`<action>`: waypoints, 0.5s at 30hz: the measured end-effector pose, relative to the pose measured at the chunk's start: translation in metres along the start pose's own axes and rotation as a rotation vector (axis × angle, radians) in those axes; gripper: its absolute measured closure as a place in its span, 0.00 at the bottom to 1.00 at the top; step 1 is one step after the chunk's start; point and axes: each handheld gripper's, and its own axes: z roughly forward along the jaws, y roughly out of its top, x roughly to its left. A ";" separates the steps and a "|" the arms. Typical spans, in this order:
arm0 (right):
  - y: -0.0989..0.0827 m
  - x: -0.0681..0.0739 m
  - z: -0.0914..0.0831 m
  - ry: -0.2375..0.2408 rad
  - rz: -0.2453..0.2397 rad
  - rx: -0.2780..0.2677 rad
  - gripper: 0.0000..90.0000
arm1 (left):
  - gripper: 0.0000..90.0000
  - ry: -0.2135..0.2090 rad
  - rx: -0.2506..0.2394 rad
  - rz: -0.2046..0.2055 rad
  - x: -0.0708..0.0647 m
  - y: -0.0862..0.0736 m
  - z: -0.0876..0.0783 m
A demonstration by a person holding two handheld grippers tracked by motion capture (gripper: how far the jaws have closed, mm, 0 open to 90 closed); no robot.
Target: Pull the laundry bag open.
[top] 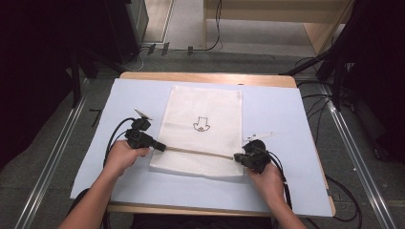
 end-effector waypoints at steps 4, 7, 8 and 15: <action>0.000 0.000 0.000 0.002 -0.003 0.000 1.00 | 0.99 0.025 -0.014 -0.015 0.006 -0.002 -0.005; 0.000 0.000 0.000 0.003 -0.004 -0.001 1.00 | 0.99 0.019 -0.021 -0.023 0.009 -0.004 -0.009; 0.000 -0.001 0.000 0.004 -0.005 -0.001 1.00 | 0.99 0.015 -0.020 -0.021 0.009 -0.004 -0.009; 0.000 -0.001 0.000 0.006 -0.012 -0.003 1.00 | 0.99 0.011 -0.041 -0.037 0.018 -0.009 -0.016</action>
